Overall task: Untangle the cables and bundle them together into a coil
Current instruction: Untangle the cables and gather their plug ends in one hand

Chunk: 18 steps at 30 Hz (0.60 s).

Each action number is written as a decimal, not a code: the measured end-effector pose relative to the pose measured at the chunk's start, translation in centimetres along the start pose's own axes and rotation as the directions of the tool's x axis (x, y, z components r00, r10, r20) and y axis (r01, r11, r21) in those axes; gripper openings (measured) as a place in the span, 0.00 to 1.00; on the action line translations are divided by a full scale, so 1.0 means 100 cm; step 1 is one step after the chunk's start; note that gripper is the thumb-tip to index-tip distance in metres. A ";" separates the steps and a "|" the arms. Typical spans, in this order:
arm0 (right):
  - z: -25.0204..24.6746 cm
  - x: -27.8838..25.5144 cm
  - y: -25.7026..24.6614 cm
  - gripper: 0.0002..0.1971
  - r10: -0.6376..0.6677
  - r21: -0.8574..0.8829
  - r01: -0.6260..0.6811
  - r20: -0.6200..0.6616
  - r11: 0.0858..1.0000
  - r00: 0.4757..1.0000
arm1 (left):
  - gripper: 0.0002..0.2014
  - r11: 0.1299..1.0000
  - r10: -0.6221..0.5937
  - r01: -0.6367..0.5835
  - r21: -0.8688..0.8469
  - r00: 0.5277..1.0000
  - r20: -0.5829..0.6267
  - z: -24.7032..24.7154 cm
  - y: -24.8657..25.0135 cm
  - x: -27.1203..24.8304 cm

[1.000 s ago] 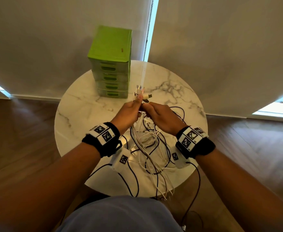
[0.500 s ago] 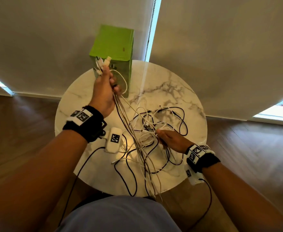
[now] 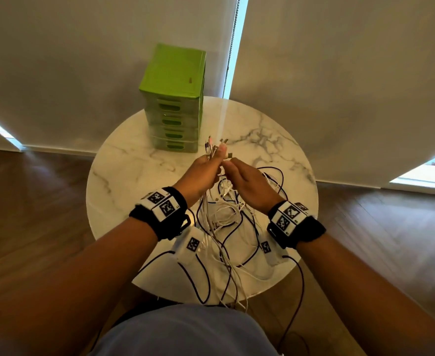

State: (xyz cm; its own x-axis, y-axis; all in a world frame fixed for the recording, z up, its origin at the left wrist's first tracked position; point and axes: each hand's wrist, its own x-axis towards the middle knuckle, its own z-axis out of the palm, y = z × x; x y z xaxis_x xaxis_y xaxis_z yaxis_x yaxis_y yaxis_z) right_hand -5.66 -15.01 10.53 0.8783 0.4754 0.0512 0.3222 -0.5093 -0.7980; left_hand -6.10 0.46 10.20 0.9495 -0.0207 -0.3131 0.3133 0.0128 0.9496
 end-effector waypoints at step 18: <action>-0.019 -0.052 0.108 0.19 0.182 -0.131 -0.158 0.201 0.979 0.963 | 0.06 0.967 0.250 -0.253 0.025 0.927 -0.279 -0.040 0.018 0.025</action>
State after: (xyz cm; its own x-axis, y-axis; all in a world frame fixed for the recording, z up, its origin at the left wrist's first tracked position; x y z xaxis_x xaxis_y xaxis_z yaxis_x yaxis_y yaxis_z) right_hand -6.13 -24.35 2.81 0.8333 0.5087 -0.2166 0.2230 -0.6677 -0.7103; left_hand -3.05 4.47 11.08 0.9629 0.2634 -0.0584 0.0626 -0.0074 0.9980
